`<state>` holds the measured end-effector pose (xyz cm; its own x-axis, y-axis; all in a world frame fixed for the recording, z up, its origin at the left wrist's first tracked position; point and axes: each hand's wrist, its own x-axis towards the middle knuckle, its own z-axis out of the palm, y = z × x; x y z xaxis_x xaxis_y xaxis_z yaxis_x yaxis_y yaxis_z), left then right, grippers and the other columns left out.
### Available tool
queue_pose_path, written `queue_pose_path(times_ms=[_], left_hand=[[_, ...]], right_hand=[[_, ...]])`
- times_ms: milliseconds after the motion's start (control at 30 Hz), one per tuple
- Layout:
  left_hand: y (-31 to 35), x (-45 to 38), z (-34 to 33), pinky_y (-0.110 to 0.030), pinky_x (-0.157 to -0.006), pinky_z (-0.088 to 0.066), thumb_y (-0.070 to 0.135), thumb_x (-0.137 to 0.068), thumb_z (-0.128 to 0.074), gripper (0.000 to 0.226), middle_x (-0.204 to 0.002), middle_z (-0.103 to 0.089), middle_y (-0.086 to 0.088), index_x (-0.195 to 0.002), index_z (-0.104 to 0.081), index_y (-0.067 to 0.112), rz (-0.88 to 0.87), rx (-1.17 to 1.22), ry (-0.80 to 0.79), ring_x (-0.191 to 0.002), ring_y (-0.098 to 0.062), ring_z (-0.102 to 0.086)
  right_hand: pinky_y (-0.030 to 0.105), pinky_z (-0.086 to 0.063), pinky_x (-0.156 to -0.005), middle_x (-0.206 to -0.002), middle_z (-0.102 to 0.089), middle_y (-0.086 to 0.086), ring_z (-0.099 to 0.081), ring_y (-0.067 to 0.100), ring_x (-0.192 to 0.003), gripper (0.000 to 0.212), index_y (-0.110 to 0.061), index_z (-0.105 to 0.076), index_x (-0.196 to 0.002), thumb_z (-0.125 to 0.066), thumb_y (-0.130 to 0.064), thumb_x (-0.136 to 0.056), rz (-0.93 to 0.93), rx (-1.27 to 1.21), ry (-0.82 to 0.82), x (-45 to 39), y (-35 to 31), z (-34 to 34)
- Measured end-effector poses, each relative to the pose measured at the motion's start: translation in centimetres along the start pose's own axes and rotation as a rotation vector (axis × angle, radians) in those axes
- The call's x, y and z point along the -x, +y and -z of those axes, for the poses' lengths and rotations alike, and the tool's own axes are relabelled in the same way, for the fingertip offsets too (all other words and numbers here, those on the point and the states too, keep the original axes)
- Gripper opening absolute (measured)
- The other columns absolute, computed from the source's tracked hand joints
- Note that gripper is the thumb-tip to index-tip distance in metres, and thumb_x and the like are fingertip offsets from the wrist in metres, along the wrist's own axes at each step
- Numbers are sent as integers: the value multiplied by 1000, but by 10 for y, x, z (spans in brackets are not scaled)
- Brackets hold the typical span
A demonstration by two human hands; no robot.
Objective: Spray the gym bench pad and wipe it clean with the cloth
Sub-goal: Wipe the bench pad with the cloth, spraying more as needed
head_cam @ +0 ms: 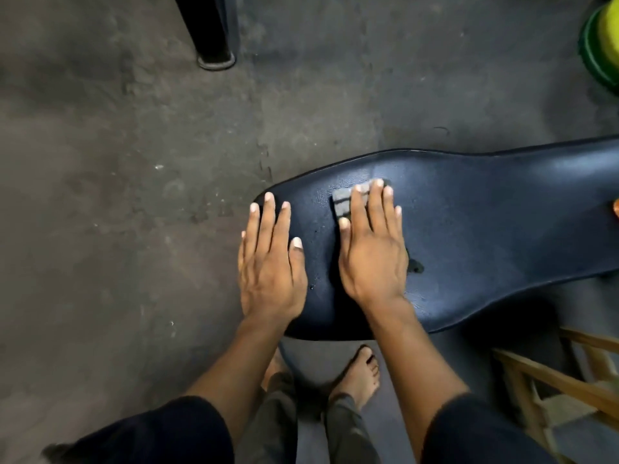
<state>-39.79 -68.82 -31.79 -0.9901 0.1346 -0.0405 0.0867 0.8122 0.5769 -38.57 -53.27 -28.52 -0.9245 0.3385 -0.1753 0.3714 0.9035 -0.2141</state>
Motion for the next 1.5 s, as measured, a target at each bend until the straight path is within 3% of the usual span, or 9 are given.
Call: queue_pose_path(times_ms=[200, 367, 467, 600, 767, 1033, 1167, 1300, 1500], left_hand=[[-1, -2, 11, -61, -130, -29, 30, -112, -32, 57, -178, -28, -2, -164, -44, 14, -14, 152, 15, -169, -21, -15], [-2, -3, 3, -57, -132, -26, 38, -111, -33, 60, -182, -13, 8, -171, -31, 26, -6, -28, -12, -169, -15, -6], [-4, 0, -6, -51, -136, -16, 38, -108, -40, 66, -183, -10, 7, -171, -26, 27, -14, -139, -1, -170, -16, -6], [-3, 0, -10, -52, -136, -14, 36, -108, -39, 68, -183, -9, 2, -172, -24, 22, -29, -217, -11, -170, -20, -4], [5, 1, -2, -62, -134, -17, 37, -109, -34, 67, -183, -6, 2, -173, -20, 23, 12, -267, -78, -170, -21, -3], [10, 1, 1, -60, -135, -15, 37, -110, -32, 68, -184, 0, 2, -174, -14, 22, 5, -325, -93, -170, -23, 0], [8, 2, 0, -55, -136, -17, 35, -110, -32, 67, -184, -4, -1, -174, -17, 19, -8, -310, -87, -170, -24, -2], [9, 1, 1, -56, -134, -23, 35, -111, -32, 66, -184, -5, -3, -173, -18, 16, -13, -309, -94, -170, -26, -3], [7, 0, -1, -54, -135, -21, 36, -111, -30, 66, -184, -3, -1, -174, -16, 18, -13, -307, -92, -170, -26, -2]], right_hand=[[48, -20, -133, -181, -5, 9, -3, 26, -168, 64, -17, -18, -171, -31, -33, -111, 296, 66, -60, 65, -20, -10], [56, -29, -129, -179, -16, 12, -16, 31, -166, 61, -11, -31, -168, -34, -31, -110, 129, 66, 2, 49, 26, 3], [54, -20, -133, -178, -17, 13, -14, 33, -166, 62, -12, -30, -168, -30, -32, -110, -12, 15, 25, -16, 21, 8], [51, -17, -134, -178, -21, 11, -15, 31, -166, 60, -17, -33, -168, -31, -33, -110, 133, 18, 24, -48, -9, 0], [48, -17, -135, -180, -10, 8, -7, 26, -167, 63, -18, -20, -171, -32, -32, -111, 333, 60, -80, 4, 13, 1], [54, -19, -133, -177, -24, 14, -18, 35, -165, 58, -10, -32, -167, -36, -28, -112, 0, 11, 9, -75, 48, 26], [52, -17, -134, -174, -33, 12, -21, 35, -164, 63, -14, -35, -166, -36, -30, -106, 196, 35, -23, -93, -3, 14], [47, -13, -135, -181, -10, 4, -4, 25, -168, 63, -19, -21, -171, -32, -33, -110, 416, 40, -102, -29, -5, 9], [54, -20, -133, -178, -20, 8, -16, 31, -166, 63, -14, -30, -169, -32, -29, -107, 262, 59, -41, -46, 47, 20]])
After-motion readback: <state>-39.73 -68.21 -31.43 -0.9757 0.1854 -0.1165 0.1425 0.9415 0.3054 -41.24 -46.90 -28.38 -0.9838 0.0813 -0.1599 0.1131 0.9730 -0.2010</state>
